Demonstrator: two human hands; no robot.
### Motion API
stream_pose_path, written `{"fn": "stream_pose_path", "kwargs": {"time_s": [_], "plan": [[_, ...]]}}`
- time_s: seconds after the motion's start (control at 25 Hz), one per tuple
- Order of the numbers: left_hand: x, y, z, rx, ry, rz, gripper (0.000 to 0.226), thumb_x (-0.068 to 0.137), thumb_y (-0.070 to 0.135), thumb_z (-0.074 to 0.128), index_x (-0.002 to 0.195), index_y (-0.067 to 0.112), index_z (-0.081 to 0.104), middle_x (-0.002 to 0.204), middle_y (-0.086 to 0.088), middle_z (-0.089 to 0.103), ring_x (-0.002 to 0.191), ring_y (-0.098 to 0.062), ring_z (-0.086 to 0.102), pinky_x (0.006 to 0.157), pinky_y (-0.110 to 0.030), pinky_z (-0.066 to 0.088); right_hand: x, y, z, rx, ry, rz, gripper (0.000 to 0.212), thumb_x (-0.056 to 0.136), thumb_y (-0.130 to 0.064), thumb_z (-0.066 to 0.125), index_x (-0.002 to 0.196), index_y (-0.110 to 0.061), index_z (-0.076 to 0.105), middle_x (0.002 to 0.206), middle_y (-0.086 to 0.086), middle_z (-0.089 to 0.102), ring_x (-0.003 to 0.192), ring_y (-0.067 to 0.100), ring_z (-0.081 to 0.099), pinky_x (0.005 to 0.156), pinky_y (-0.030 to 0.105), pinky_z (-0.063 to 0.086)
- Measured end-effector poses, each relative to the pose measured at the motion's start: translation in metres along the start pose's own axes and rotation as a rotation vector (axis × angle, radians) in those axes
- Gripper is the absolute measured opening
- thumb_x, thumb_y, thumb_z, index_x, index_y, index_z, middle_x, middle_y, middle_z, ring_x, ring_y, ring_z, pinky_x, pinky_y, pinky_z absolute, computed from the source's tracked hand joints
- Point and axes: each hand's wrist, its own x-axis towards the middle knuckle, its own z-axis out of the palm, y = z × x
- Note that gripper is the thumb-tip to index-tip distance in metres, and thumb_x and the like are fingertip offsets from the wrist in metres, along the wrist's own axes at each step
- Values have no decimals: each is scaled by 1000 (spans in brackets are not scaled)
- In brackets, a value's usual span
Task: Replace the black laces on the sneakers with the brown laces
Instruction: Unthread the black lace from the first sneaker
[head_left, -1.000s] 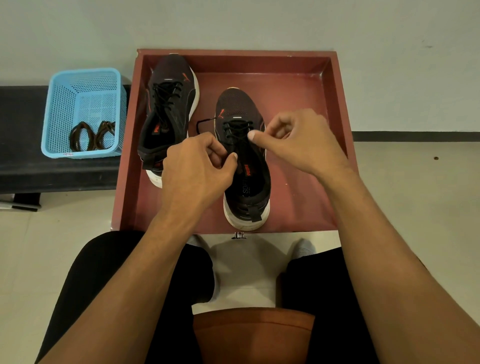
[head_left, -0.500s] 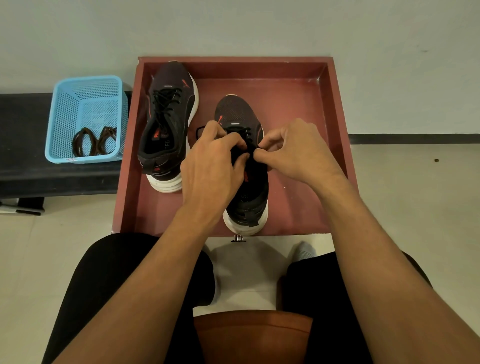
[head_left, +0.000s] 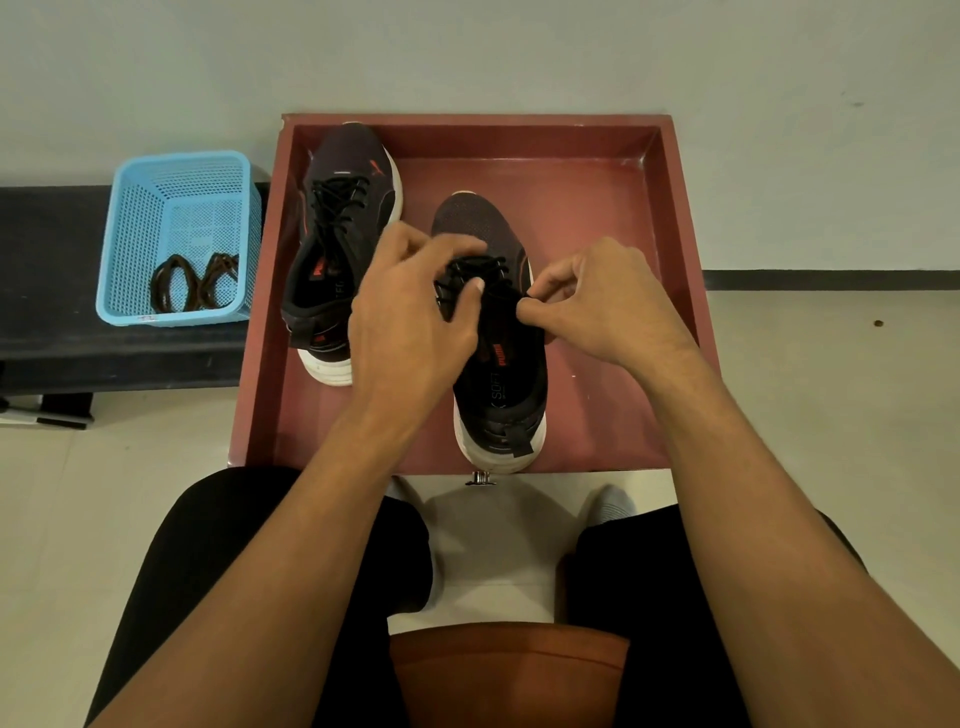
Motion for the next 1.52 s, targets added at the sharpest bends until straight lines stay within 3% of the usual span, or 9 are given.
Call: {"fn": "stream_pose_path", "kwargs": {"time_s": [0.32,0.48,0.8,0.96,1.04,1.12,1.24,1.4,1.52], "plan": [[-10,10,11,260,-87,51,21,90,48,75,109,39,76,100,13,41,83,-7,48,54,-19,29,-2,-3,-2,-28,-29,-17,6,83,-31,83,81,-26,80,68,-10,75,66,1,74,77,34,65],[-2,5,4,62,20,-113,8,89,43,75,92,35,73,95,13,53,81,-6,58,64,-29,50,-2,-3,-2,-25,-25,-12,10,83,-29,83,75,-29,77,66,-10,75,63,1,73,76,34,65],[3,-6,-6,-23,110,-213,8,93,39,71,92,31,73,80,10,54,71,1,53,69,0,37,-2,-3,-4,-13,-35,-5,10,84,-28,84,77,-29,77,67,-9,76,63,0,73,78,32,65],[8,-11,-9,-187,164,-309,11,94,35,70,93,25,74,66,9,60,61,-3,57,68,-10,45,-3,-3,-5,-15,-46,-6,10,84,-28,84,77,-29,77,67,-10,75,63,0,73,78,31,65],[13,-13,-12,-437,228,-464,11,97,32,68,95,21,70,66,7,65,55,-8,57,58,-32,54,-3,-4,-5,-20,-45,-16,12,84,-28,84,76,-30,76,66,-11,75,62,-1,73,78,30,65],[14,-12,-13,-668,252,-568,11,103,22,62,103,11,63,71,1,70,47,-14,52,43,-29,44,-3,-4,-5,-23,-41,-22,14,84,-28,85,74,-31,75,65,-13,74,62,-2,72,78,29,64],[14,-5,-14,-799,196,-579,17,107,15,54,120,3,51,95,-2,80,50,-17,60,45,-29,46,-2,-3,-5,-21,-42,-20,14,84,-28,85,74,-30,76,64,-13,73,61,-2,72,78,29,65],[11,1,-12,-797,89,-533,23,107,15,55,127,11,44,116,2,76,63,-21,72,51,-30,55,-2,-2,-5,-20,-49,-15,10,84,-29,85,76,-29,78,63,-13,74,62,-2,72,78,29,64],[6,-1,-10,-565,50,-473,21,102,25,65,119,15,58,98,3,73,58,-15,70,52,-33,56,-2,-2,-3,-20,-49,-7,9,83,-30,85,77,-28,79,63,-14,73,64,-1,73,78,30,65]]}}
